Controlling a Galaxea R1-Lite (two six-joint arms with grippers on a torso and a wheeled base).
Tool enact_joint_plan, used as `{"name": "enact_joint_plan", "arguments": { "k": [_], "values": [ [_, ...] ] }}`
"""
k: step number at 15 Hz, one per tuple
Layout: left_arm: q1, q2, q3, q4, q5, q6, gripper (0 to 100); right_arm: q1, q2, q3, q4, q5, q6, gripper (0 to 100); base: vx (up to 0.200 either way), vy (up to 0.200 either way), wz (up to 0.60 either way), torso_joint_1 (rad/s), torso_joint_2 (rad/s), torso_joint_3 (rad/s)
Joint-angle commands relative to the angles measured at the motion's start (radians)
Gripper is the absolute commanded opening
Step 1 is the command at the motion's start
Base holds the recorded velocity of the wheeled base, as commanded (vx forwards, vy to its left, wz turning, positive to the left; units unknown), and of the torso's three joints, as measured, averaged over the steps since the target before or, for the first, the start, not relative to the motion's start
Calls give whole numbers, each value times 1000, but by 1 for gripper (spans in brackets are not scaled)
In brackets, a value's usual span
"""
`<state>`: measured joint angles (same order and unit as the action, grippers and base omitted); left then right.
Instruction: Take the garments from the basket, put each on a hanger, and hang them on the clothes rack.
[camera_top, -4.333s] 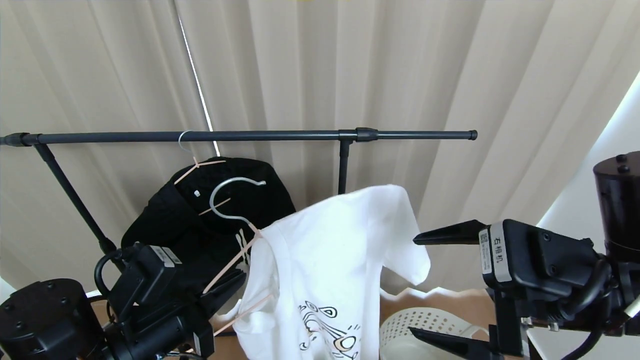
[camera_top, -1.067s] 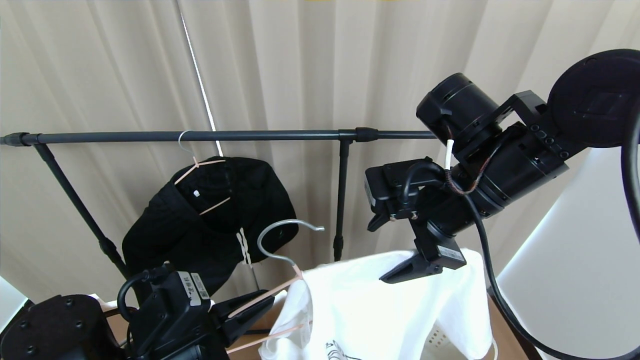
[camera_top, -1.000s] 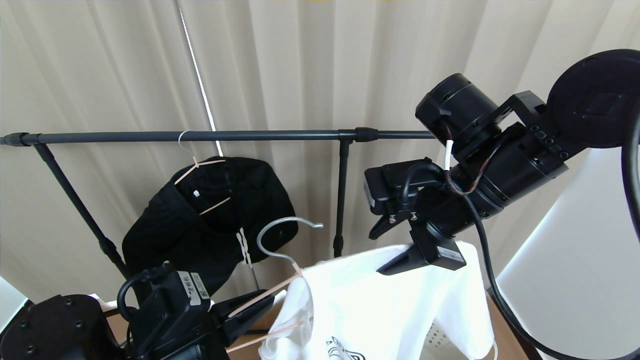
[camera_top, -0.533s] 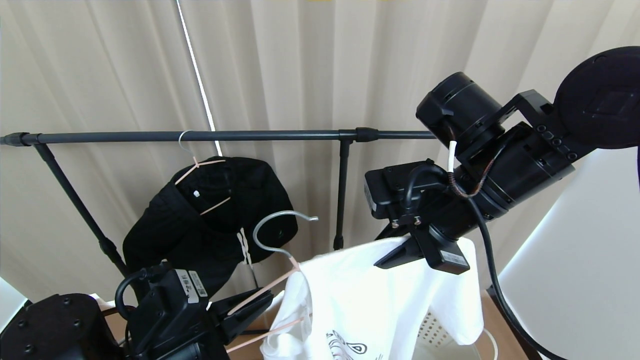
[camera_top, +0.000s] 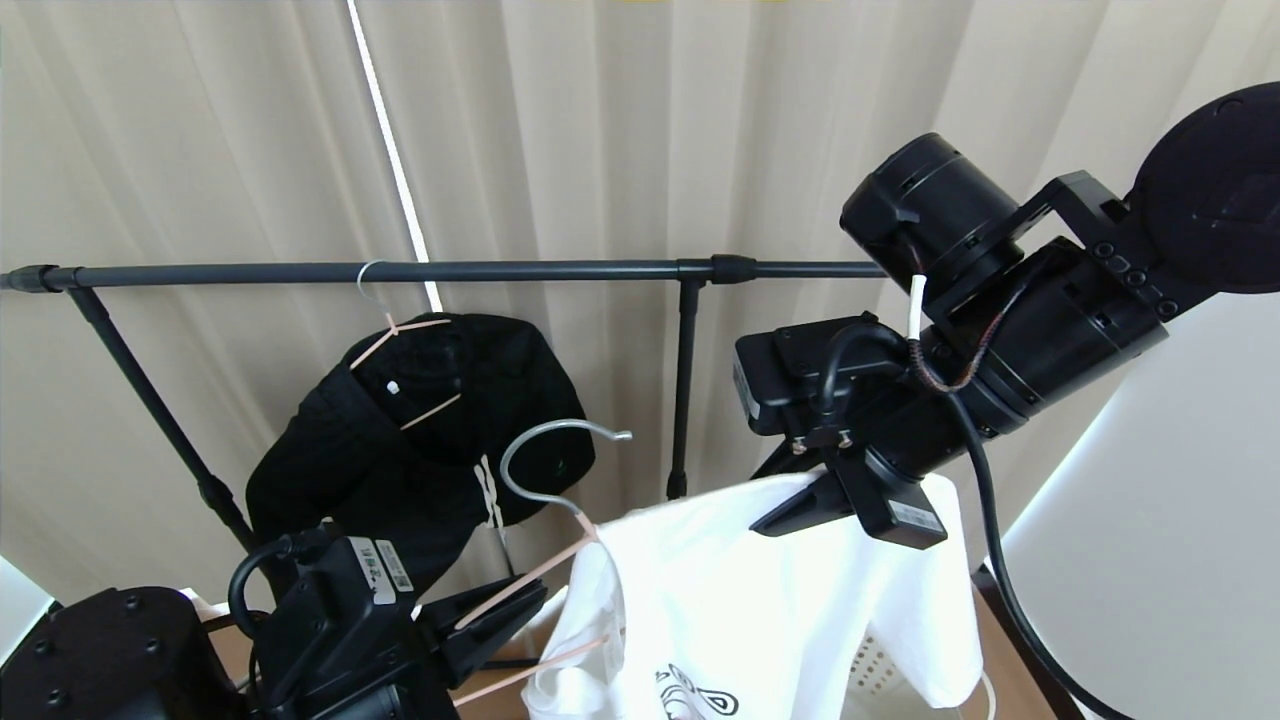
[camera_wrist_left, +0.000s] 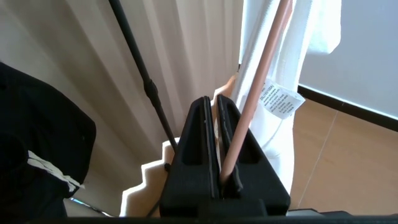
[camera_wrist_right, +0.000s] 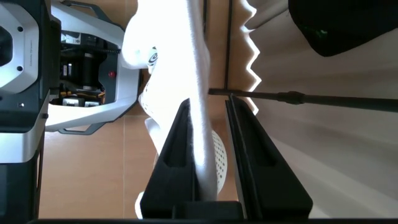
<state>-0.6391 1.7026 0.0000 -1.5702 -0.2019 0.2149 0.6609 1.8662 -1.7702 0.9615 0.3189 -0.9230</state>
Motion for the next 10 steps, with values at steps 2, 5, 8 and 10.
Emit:
{"name": "enact_joint_plan", "arguments": {
  "k": [2,5,8,10],
  "values": [
    [1,2,0,-1,1,0,0,0,-2,0,0,0,0,0,0,0,0,0,0,0],
    [1,2,0,-1,1,0,100,0,-2,0,0,2,0,0,0,0,0,0,0,0],
    [1,2,0,-1,1,-17,100,0,-12,12,3,5,-2,0,0,0,0,0,0,0],
    [4,2,0,-1,1,-22,100,0,-28,55,-1,3,-4,0,0,0,0,0,0,0]
  ]
}}
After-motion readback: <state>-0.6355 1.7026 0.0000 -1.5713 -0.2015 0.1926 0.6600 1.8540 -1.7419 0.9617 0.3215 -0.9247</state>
